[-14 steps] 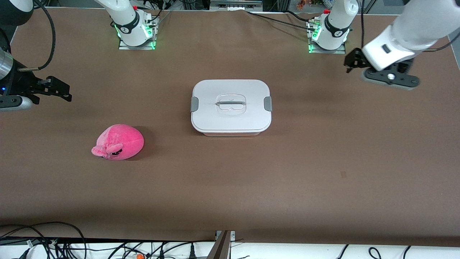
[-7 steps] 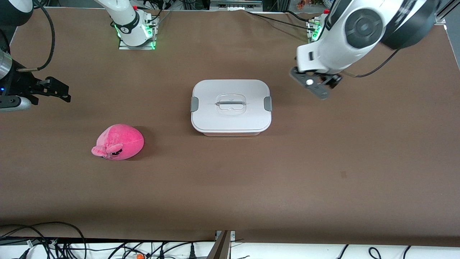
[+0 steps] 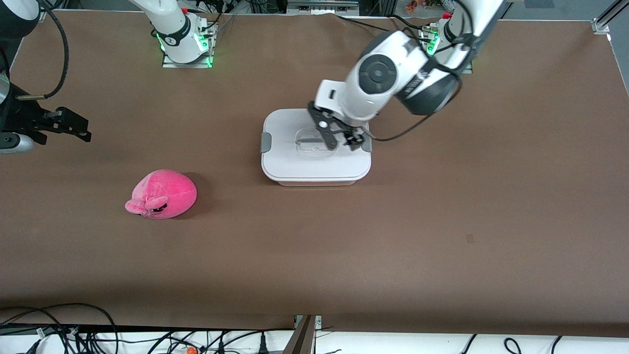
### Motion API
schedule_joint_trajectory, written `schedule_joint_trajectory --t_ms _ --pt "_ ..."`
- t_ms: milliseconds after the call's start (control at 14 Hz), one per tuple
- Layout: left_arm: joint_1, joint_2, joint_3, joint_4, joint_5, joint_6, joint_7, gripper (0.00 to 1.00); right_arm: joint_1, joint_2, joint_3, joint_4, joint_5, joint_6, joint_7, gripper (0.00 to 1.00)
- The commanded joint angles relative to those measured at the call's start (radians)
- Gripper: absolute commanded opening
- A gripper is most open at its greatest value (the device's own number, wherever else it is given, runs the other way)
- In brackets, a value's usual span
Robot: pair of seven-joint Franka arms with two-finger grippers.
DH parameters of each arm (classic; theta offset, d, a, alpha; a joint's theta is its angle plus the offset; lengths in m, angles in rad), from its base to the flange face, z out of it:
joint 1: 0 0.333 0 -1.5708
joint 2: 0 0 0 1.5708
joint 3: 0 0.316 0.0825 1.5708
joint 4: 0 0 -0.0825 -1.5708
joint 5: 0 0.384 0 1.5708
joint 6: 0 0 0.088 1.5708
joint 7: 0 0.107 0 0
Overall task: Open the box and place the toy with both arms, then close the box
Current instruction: 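Move the left gripper over the box lid and grasp its handle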
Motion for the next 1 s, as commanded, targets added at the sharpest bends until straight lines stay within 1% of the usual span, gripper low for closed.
schedule_joint_trajectory --t_ms 0,214,286,357,429,500,571,643,929 --pt "-0.049 0.060 0.007 -0.010 0.101 0.134 0.029 1.00 -0.010 0.003 0.003 0.011 -0.012 0.004 -0.006 1.00" --pt "-0.060 0.100 0.007 -0.017 0.224 0.182 0.031 1.00 -0.010 0.004 0.003 0.011 -0.012 0.007 -0.008 1.00" --pt "-0.061 0.108 0.007 -0.017 0.230 0.193 0.031 1.00 -0.010 0.004 0.003 0.011 -0.012 0.007 -0.006 1.00" --pt "-0.060 0.112 0.006 -0.019 0.232 0.196 0.031 0.97 -0.010 0.003 0.003 0.011 -0.012 0.007 -0.006 1.00" --pt "-0.060 0.112 0.006 -0.017 0.230 0.194 0.031 0.48 -0.010 0.003 0.003 0.011 -0.012 0.007 -0.008 1.00" --pt "-0.061 0.108 0.003 -0.017 0.230 0.193 0.023 0.11 -0.010 0.004 0.003 0.011 -0.015 0.008 -0.008 1.00" --pt "-0.072 0.100 0.000 -0.019 0.227 0.179 0.012 0.10 -0.010 0.004 0.001 0.011 -0.022 0.008 -0.008 1.00" --pt "-0.072 0.099 0.000 -0.019 0.229 0.170 0.018 0.00 -0.010 0.004 0.003 0.011 -0.036 0.008 -0.008 1.00" --pt "-0.075 0.097 -0.005 -0.019 0.229 0.150 0.026 0.00 -0.008 0.004 0.003 0.011 -0.038 0.008 0.006 1.00"
